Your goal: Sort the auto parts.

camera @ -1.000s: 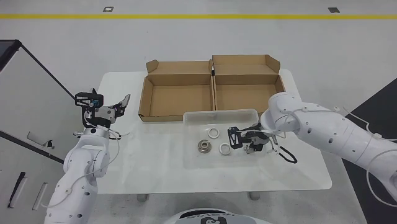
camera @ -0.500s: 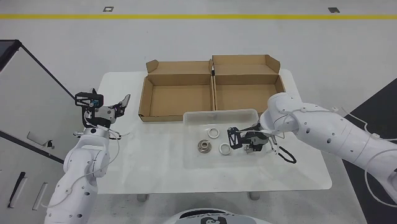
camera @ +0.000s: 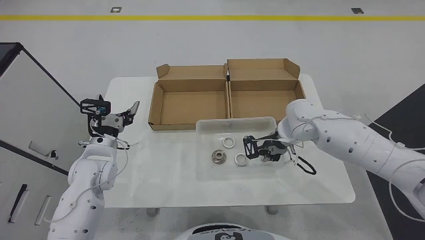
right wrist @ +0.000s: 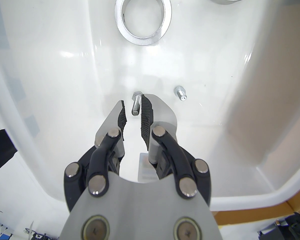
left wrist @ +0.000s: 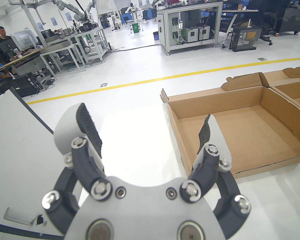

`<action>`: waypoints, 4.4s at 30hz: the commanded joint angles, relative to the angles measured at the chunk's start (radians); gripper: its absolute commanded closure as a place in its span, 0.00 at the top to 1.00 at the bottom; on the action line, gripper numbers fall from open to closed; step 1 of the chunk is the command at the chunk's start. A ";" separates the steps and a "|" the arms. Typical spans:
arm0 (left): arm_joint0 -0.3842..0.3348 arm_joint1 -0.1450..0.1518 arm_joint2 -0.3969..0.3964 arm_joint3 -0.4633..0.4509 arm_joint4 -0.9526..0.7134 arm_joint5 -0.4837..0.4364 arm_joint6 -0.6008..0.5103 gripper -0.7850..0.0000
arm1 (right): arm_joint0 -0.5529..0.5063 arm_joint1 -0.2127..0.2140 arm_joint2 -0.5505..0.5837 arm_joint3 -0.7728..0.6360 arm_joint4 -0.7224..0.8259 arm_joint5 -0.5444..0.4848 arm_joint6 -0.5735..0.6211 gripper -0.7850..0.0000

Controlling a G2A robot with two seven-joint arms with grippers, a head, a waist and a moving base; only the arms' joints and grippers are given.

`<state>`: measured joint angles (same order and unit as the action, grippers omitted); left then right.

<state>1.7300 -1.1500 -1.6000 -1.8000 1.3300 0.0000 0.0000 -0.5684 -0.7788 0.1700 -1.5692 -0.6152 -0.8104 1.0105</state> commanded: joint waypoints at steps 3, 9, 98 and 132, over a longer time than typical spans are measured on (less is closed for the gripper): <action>0.000 0.000 0.000 0.000 0.000 0.000 0.000 1.00 | -0.002 -0.003 0.000 0.005 0.000 -0.002 -0.002 0.11; 0.000 0.000 0.000 0.000 0.000 0.000 0.000 1.00 | 0.000 -0.005 0.000 0.012 0.000 -0.006 -0.006 0.00; 0.000 0.000 0.000 0.000 0.000 0.000 0.000 1.00 | 0.155 0.037 0.099 0.103 -0.478 -0.085 -1.296 0.00; 0.000 0.000 0.000 0.000 0.000 0.000 0.000 1.00 | -0.074 -0.007 0.390 0.005 -0.310 -0.202 -1.819 0.00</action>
<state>1.7300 -1.1500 -1.6000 -1.8000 1.3300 0.0000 0.0000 -0.6434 -0.7855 0.5609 -1.5646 -0.9246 -1.0125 -0.8082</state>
